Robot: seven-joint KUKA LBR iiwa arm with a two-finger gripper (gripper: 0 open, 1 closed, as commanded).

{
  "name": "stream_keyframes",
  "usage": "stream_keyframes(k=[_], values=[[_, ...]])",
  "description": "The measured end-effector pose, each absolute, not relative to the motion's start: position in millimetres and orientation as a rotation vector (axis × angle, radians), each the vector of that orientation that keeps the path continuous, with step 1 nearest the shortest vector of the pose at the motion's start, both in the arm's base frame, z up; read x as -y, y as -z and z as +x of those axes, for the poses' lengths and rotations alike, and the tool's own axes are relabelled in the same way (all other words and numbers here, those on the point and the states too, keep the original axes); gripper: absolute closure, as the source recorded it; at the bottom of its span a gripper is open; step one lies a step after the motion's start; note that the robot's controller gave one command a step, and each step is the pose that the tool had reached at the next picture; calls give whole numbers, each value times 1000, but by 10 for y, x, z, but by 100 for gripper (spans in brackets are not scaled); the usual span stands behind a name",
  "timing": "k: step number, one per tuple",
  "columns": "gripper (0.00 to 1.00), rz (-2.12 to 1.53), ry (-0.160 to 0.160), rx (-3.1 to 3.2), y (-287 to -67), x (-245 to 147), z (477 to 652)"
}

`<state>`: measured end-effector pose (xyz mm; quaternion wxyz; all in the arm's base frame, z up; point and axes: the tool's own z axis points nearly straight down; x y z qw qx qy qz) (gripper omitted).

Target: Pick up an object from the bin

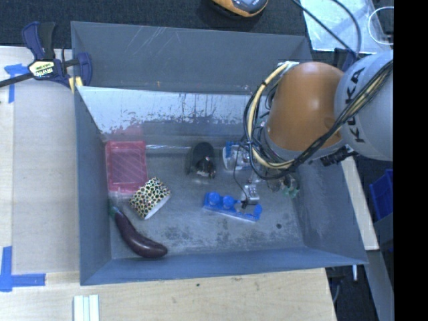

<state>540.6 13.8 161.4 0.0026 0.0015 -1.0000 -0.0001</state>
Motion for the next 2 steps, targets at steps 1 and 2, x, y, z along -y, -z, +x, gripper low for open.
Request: stream_keyframes(k=[1,2], values=[[0,4,0,3145,-1659,-137,5425],[0,39,0,3140,-1035,-3,4916]])
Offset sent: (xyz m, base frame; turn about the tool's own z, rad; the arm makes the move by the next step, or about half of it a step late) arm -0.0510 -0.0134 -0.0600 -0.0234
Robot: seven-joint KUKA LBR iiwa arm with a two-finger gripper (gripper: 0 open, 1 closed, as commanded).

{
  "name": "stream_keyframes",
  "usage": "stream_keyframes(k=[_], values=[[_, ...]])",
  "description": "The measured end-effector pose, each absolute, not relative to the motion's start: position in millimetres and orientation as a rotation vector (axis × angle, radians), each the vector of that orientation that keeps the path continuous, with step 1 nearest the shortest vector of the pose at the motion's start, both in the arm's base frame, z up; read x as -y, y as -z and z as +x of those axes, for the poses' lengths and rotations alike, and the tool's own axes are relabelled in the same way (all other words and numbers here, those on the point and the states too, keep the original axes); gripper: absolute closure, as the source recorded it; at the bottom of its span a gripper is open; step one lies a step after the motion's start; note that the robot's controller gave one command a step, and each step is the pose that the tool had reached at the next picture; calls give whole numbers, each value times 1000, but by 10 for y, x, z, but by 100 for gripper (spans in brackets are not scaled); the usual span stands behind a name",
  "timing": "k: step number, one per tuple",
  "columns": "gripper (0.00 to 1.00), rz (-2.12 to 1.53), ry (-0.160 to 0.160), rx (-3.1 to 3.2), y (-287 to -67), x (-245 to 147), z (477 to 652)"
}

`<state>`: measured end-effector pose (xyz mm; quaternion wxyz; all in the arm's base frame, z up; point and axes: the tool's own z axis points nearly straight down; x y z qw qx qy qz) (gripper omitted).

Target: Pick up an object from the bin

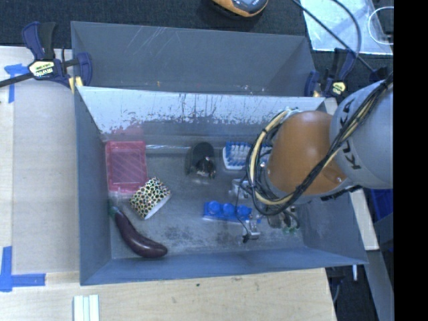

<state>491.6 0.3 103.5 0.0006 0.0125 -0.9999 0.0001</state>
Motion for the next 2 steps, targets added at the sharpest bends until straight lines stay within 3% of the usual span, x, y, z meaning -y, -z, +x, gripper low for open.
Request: stream_keyframes(k=[1,2], values=[[0,33,0,3143,-1837,191,5118],[0,71,-1,3148,-1153,183,4958]])
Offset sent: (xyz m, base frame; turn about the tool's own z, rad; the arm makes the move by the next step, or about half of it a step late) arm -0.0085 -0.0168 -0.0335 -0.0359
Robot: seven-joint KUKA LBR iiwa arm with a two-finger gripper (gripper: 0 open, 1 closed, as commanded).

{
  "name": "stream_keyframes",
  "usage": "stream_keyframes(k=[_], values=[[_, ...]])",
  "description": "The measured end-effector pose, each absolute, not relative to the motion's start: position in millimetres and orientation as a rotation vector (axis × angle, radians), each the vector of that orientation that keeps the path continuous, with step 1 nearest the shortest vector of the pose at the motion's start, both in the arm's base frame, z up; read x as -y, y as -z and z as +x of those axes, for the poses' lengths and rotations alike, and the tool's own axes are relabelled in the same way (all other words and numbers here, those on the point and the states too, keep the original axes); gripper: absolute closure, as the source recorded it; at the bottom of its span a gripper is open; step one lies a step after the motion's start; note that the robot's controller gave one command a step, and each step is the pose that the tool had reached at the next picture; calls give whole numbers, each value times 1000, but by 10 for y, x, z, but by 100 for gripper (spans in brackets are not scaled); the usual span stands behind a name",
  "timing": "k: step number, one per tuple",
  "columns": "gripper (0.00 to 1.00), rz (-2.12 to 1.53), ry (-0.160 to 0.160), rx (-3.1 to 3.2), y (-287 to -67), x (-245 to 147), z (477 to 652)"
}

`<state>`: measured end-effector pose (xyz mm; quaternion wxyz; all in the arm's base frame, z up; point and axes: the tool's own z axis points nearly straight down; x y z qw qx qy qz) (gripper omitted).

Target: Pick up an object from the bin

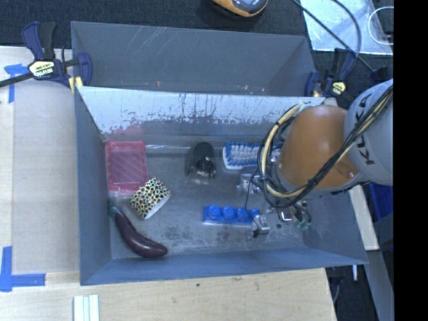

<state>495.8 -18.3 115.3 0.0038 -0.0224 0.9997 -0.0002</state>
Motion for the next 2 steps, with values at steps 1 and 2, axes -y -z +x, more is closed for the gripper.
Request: stream_keyframes(k=[1,2], values=[[0,-83,0,-3140,-642,191,4902],[0,-88,-3,-3128,-705,-532,5468]])
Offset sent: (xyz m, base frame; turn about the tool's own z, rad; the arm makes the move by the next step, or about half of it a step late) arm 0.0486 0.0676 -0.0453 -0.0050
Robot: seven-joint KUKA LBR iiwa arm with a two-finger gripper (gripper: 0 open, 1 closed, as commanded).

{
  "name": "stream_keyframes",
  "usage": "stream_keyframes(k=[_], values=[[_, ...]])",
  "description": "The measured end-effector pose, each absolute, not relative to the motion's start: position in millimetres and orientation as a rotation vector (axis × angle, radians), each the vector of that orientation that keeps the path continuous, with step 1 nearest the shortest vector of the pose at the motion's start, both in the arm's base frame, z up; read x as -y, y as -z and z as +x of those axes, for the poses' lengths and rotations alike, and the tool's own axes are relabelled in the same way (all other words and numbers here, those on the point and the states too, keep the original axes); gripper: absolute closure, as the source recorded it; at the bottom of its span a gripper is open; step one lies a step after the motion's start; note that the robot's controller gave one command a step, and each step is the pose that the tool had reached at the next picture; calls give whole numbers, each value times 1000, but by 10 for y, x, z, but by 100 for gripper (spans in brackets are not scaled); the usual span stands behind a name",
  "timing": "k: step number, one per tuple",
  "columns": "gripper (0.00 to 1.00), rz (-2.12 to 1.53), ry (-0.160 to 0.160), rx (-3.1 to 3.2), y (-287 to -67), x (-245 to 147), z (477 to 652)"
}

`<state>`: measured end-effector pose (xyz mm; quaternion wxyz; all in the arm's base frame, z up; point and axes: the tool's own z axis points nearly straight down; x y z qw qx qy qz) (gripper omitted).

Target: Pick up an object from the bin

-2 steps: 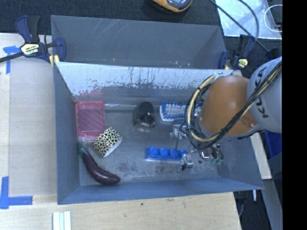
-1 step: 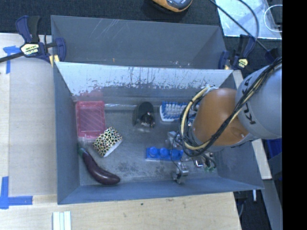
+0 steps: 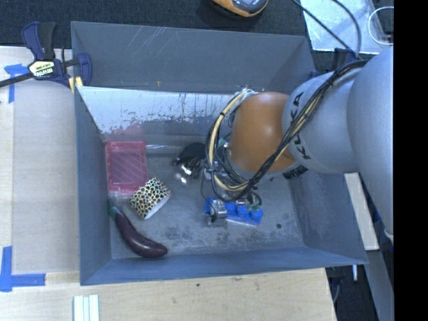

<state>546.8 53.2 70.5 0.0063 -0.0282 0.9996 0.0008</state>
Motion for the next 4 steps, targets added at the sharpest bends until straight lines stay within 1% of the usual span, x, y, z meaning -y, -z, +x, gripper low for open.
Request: stream_keyframes(k=[1,2,3,4], values=[[0,-409,0,-3110,-704,466,5123],[0,-660,4,-3061,-714,259,5037],[0,-754,-1,-3041,-715,-167,5009],[0,-782,5,-3032,-703,382,4997]])
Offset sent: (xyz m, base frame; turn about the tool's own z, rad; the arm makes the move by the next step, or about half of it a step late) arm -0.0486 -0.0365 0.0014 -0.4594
